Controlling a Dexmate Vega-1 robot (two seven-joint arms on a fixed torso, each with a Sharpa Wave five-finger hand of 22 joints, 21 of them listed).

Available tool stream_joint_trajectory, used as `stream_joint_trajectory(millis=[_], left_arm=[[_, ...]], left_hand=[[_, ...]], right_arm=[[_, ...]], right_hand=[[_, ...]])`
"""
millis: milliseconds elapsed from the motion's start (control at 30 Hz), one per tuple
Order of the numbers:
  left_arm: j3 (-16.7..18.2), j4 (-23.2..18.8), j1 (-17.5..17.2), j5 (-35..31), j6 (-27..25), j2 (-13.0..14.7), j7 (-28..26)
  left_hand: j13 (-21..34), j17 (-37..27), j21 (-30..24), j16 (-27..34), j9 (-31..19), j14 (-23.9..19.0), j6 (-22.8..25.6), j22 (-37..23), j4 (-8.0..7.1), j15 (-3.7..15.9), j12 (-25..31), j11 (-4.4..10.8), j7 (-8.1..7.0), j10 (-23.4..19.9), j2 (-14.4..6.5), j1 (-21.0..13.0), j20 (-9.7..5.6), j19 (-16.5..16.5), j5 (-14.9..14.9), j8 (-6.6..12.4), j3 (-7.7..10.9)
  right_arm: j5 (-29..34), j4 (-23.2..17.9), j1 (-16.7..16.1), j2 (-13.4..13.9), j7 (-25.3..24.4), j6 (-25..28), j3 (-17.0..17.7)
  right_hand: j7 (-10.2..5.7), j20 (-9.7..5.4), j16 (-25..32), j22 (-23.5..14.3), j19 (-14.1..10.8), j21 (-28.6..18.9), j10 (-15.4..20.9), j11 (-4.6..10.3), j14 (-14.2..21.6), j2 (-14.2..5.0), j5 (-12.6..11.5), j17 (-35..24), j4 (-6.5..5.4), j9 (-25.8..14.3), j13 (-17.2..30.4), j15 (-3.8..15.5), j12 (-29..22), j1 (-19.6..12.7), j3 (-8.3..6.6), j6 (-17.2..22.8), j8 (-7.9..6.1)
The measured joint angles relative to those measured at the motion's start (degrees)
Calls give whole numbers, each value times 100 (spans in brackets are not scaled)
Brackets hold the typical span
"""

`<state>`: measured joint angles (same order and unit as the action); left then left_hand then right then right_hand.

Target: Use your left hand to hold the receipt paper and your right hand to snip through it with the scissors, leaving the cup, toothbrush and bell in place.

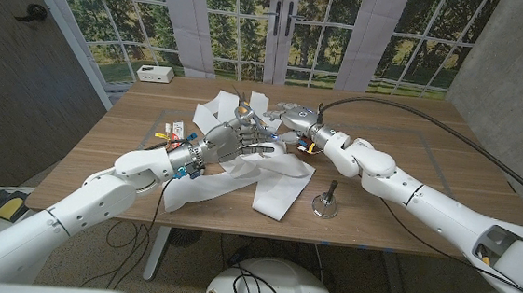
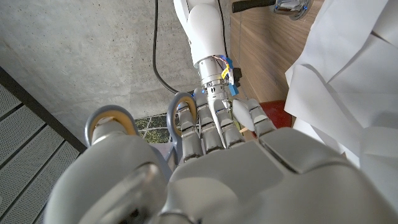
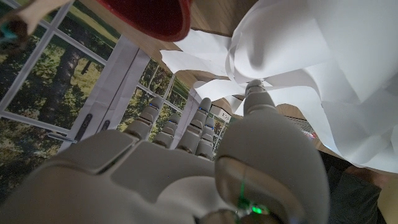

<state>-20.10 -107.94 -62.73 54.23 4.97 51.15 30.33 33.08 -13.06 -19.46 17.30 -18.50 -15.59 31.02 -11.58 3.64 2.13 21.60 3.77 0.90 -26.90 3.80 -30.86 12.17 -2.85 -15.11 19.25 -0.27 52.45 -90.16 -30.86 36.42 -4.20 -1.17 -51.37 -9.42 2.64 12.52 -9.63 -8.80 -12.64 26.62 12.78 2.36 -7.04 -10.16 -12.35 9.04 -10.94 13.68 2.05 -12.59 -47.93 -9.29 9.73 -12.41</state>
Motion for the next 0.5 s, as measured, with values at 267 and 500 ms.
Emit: stream_joint_trajectory(millis=[267, 500], left_arm=[[7, 28, -7, 7, 16, -11, 11], [10, 54, -14, 13, 31, -21, 26]], left_hand=[[26, 0, 40, 0, 1, 0, -3, 0, 0, 0, -13, 2, 3, -20, 0, 0, 0, 0, 0, 1, 0], [26, 0, 40, 0, 1, 0, -14, 0, -24, 0, -18, 3, 12, -23, 0, 0, 0, 0, 0, 16, -24]], right_arm=[[3, 131, 85, -43, 39, -51, -107], [-9, 222, 137, -79, 63, -110, -186]], right_hand=[[-54, -50, 0, 0, 50, 46, 0, 0, 0, 8, 0, 34, 45, 0, -11, 0, 0, -156, -45, 9, 26], [-53, 3, 0, 0, -3, 46, 0, 0, 0, 38, 0, 47, 69, 0, -11, 0, 0, -261, -70, 9, 56]])
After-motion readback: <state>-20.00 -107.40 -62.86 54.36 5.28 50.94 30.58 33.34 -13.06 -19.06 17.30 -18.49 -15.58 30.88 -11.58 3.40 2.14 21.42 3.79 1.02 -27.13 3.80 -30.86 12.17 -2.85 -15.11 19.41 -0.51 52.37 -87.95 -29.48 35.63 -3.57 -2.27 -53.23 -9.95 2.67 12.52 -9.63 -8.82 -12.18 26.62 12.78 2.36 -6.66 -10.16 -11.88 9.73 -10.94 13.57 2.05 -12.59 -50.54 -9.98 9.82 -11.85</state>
